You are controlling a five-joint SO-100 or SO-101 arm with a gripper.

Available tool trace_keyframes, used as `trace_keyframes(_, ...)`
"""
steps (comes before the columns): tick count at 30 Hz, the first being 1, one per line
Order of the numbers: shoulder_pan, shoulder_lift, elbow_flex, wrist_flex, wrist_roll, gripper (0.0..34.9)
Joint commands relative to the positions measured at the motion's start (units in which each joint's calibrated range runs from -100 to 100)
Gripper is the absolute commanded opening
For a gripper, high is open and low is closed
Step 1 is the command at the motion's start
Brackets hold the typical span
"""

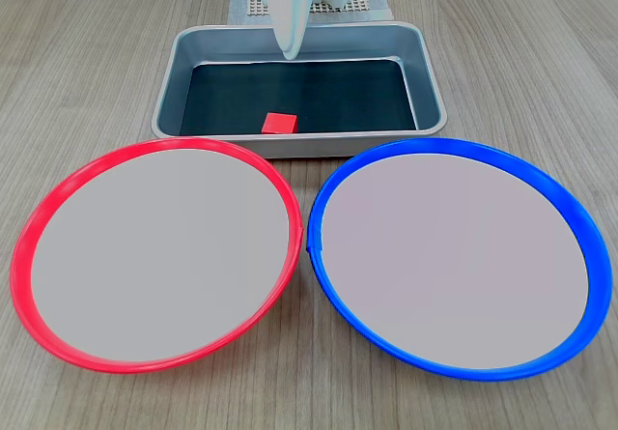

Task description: Move a red block from tray to red dish

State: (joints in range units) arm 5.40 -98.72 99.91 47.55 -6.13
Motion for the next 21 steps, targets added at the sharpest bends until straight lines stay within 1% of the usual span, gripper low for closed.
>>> trace_keyframes(1, 0.11, -0.26, 0.09, 0.28, -0.05, 0.4)
trace_keyframes(5, -0.65, -0.26, 0.09, 0.28, 0.2, 0.4)
trace_keyframes(7, -0.46, 0.94, 0.09, -3.02, 3.57, 1.7)
trace_keyframes(8, 0.11, 2.56, -0.27, -5.75, 5.67, 0.3)
trace_keyframes(10, 1.24, 8.02, -2.55, -11.77, 12.75, 0.3)
trace_keyframes(12, 2.08, 14.41, -5.74, -15.24, 20.56, 0.2)
trace_keyframes(13, 3.21, 19.19, -8.47, -16.97, 26.23, 0.2)
trace_keyframes(14, 3.78, 21.07, -9.65, -17.3, 28.52, 0.2)
trace_keyframes(17, 5.66, 34.63, -19.85, -14.0, 43.03, 0.2)
trace_keyframes(19, 5.66, 41.88, -25.31, -12.1, 48.06, 0.2)
trace_keyframes(20, 5.57, 47.68, -30.31, -9.46, 50.99, 0.2)
trace_keyframes(21, 5.38, 50.75, -33.05, -7.97, 51.82, 0.2)
